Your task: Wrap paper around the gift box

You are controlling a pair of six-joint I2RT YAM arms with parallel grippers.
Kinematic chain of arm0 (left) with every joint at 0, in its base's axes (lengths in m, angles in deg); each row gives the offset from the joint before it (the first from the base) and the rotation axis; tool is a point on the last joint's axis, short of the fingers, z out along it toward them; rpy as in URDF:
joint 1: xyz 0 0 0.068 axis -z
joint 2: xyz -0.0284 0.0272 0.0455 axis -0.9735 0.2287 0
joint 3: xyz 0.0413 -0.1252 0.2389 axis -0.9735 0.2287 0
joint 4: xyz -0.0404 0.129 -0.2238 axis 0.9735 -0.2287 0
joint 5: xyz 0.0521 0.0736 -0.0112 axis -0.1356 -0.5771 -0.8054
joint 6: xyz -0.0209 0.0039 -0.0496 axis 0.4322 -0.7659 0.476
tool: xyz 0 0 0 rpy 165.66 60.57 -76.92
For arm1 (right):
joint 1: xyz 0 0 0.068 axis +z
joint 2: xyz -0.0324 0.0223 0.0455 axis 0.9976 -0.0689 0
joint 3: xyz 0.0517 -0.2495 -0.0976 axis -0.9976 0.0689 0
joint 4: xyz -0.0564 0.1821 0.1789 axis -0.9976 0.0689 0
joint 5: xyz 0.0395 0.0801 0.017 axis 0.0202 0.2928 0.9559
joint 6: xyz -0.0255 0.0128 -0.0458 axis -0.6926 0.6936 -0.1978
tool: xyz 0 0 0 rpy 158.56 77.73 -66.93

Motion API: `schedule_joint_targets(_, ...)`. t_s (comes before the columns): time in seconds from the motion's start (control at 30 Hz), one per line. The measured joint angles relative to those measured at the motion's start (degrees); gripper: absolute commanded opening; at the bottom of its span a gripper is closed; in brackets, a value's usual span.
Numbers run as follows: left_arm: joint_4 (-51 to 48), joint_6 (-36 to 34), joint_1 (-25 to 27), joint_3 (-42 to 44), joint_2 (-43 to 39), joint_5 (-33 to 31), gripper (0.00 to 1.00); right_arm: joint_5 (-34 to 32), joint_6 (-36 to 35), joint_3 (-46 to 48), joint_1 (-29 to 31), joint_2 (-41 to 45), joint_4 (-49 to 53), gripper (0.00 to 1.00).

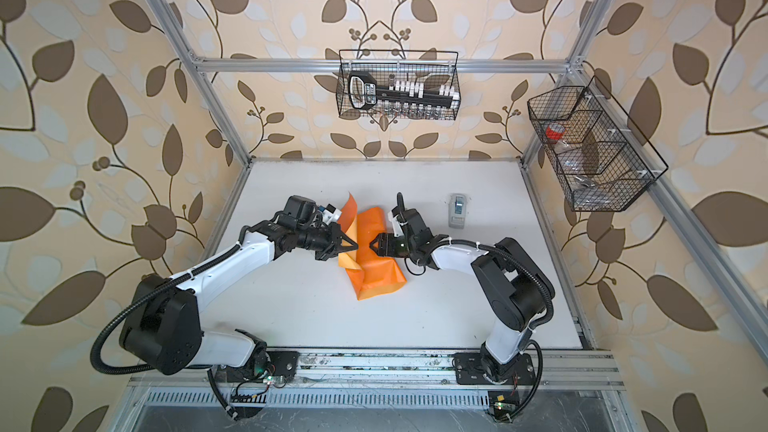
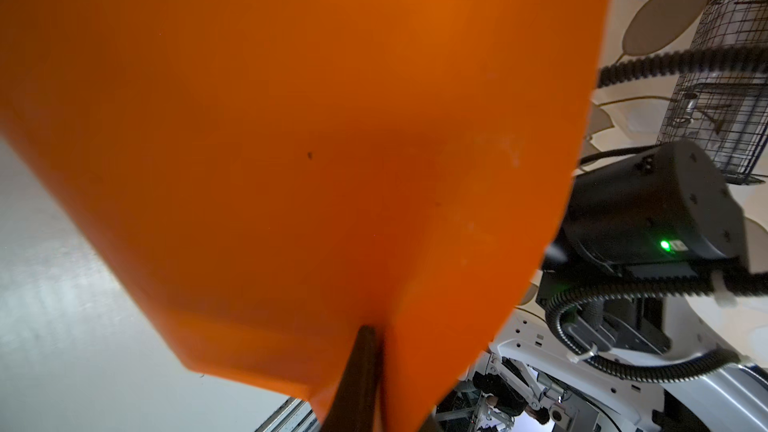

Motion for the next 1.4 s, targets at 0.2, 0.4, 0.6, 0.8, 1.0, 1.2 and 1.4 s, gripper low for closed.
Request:
schedule_joint_targets(0.2,0.1,-0.2,2.6,-2.9,6.8,-1.0,0.07,-0.8,0.4,0.0,0.7,-0.1,-0.5,0.71)
schedule_joint_targets(0.4,1.0,-0.1,3.4,-4.8,10.7,-1.0,0.06,-1.4,0.8,0.0,1.2,-0.1,-0.8,0.71)
schedule_joint_targets(0.6,3.0,0.2,3.3,-4.9,13.0,-0.9,0.08,-1.4,1.0,0.0,1.3,-0.2,-1.0,0.71)
schedule_joint_targets(0.8,3.5,0.3,3.2,-5.0,13.7,-0.8,0.09,-1.3,1.4,0.0,1.3,-0.2,-1.0,0.71)
schedule_joint_targets(1.0,3.7,0.5,2.6,-5.4,14.8,0.5,0.09,-1.1,1.5,0.0,1.2,-0.2,-0.9,0.72)
schedule_joint_targets(1.2,4.7,0.5,2.5,-5.4,15.5,1.3,0.08,-0.5,1.6,0.0,0.4,0.1,0.1,0.74)
schedule_joint_targets(1.4,7.6,1.4,2.5,-5.3,17.3,2.6,0.07,0.1,1.6,0.0,-0.9,1.2,2.7,0.76)
